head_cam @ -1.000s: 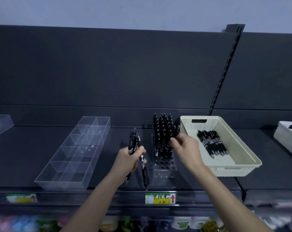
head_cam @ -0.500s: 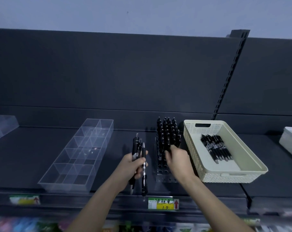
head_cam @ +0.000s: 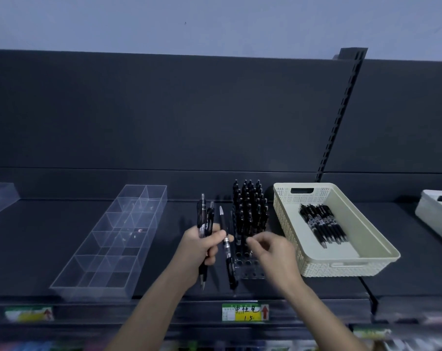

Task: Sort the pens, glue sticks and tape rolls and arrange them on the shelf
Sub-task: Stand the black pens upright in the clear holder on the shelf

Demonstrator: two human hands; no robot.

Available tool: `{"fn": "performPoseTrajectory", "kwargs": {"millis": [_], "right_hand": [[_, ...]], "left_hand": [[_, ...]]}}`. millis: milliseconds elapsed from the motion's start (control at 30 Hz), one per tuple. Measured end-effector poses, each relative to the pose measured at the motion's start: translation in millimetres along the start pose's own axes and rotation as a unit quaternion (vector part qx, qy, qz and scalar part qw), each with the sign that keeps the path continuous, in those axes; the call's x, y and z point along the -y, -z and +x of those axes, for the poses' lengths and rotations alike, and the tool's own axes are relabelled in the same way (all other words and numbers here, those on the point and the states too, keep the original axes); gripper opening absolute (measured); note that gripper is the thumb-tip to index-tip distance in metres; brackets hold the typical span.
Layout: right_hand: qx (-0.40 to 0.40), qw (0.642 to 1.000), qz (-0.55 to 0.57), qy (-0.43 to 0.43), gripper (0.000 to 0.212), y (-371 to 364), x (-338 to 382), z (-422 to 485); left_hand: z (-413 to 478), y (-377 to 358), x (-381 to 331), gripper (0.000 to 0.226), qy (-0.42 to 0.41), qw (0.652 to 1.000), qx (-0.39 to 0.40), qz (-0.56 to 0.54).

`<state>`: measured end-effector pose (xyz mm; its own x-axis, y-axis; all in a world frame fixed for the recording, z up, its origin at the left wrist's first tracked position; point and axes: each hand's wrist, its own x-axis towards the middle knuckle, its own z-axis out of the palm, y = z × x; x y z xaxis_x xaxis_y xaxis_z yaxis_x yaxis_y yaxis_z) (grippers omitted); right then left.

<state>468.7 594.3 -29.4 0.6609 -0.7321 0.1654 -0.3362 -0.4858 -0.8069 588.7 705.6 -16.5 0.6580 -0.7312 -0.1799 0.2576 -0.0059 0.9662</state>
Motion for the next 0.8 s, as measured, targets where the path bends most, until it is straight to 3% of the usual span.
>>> {"fn": "performPoseTrajectory", "kwargs": {"millis": [100, 200, 400, 600, 667, 733, 800], "right_hand": [[0.126, 0.977, 0.168, -0.038, 0.025, 3, 10, -13], [0.153, 0.954, 0.248, -0.074, 0.019, 11, 10, -15], [0.128, 0.970, 0.194, -0.074, 0.020, 30, -8, -12], [0.130, 0.972, 0.186, -0.064, 0.020, 43, -9, -3], [0.090, 0.944, 0.294, -0.119, 0.018, 47, -9, 0], [0.068, 0.872, 0.449, -0.184, 0.015, 47, -10, 3], [0.059, 0.822, 0.521, -0.221, 0.016, 39, -11, 2]], "left_hand": [[2, -14, -1, 0.008, -0.013, 0.999, 0.009, -0.043], [5, -20, -4, 0.006, -0.023, 0.998, -0.016, -0.065], [9, -10, -11, 0.011, -0.063, 0.996, -0.058, -0.016], [3, 0, -2, 0.010, -0.030, 0.995, -0.039, 0.091], [0, 2, 3, 0.012, -0.018, 0.994, -0.044, 0.104], [-3, 3, 9, 0.011, -0.005, 0.994, -0.061, 0.094], [-5, -1, 17, 0.009, 0.010, 0.994, -0.070, 0.080]]}}
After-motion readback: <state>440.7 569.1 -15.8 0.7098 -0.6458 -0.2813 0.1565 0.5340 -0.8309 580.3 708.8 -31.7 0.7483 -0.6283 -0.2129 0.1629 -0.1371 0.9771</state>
